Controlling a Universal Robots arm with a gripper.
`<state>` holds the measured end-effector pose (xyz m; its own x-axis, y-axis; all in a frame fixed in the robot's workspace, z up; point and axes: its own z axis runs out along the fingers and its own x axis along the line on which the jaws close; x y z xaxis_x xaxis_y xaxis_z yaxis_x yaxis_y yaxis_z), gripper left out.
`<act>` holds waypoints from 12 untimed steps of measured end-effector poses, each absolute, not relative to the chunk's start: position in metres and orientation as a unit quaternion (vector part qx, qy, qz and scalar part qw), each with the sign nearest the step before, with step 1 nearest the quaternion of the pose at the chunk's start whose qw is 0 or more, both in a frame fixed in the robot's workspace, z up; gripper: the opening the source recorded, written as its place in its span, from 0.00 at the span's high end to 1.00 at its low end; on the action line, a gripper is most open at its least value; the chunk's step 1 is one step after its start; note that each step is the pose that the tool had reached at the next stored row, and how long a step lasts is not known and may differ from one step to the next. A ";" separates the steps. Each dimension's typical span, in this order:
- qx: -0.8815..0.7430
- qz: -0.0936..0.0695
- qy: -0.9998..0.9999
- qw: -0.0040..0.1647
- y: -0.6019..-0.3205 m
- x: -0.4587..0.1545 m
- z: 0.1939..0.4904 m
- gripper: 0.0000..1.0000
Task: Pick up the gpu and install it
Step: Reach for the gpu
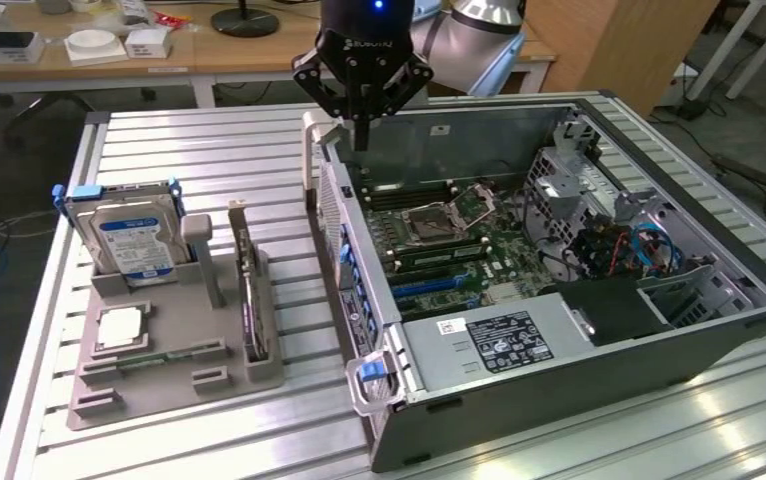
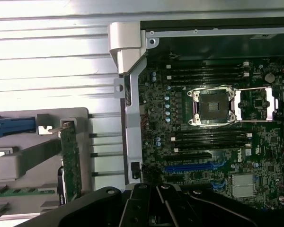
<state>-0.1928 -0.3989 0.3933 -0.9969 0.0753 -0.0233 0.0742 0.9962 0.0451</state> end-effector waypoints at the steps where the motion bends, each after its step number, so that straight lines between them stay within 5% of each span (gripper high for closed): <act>1: 0.037 0.022 0.999 0.012 -0.399 -0.194 0.393 0.90; 12: 0.037 0.022 0.999 0.012 -0.399 -0.205 0.393 0.90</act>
<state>-0.2051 -0.3989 0.3932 -0.9969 0.0753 -0.0233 0.0742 0.9962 0.0450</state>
